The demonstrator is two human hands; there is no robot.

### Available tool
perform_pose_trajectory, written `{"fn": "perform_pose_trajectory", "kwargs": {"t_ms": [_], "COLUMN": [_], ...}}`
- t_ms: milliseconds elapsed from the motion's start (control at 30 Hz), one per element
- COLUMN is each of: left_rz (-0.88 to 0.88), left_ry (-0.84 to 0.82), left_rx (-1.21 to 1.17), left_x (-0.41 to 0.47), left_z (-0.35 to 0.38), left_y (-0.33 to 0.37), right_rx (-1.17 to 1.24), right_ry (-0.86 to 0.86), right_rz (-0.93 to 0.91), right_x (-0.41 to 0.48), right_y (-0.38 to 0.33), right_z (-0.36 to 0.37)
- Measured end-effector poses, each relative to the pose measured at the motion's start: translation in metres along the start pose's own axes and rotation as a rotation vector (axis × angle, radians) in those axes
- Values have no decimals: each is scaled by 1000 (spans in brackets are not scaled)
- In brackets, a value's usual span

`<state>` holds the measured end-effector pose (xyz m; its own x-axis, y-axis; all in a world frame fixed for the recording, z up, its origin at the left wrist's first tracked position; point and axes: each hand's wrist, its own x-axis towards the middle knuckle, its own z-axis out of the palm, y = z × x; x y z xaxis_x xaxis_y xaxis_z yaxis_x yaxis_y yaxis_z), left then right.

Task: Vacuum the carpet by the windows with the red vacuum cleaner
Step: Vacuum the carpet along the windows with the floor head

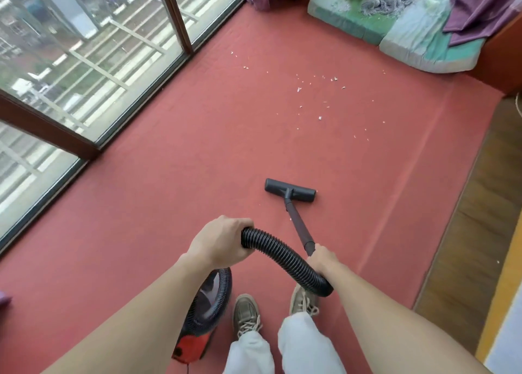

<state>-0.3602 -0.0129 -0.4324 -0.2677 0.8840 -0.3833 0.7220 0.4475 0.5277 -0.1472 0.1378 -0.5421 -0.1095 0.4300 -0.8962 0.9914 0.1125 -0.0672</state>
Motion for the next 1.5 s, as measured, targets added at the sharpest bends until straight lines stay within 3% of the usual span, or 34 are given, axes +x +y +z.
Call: {"fn": "perform_pose_trajectory", "kwargs": {"t_ms": [300,600,767,900,1133,1333,1500], "left_rz": [-51,74,69,10,-5,182,283], "left_ry": [-23,-90,-66,80,199,67,-77], "left_rx": [97,244,204,153,125,180,229], "left_x": [-79,-139,-166,-180,-181,-184,-185], "left_z": [70,133,147,141,119,129,147], "left_y": [38,99,80,62,54,58,55], "right_rx": [-22,-86,-29,-20,-146,-8,127], "right_ry": [8,-69,-31,40,74,93,90], "right_rz": [-3,-47,-54,-54,-25,-92,-45], "right_x": [-37,-93,-102,-69,-51,-104,-141], "right_y": [81,191,191,152,113,160,191], "right_z": [68,122,148,139,113,157,209]}}
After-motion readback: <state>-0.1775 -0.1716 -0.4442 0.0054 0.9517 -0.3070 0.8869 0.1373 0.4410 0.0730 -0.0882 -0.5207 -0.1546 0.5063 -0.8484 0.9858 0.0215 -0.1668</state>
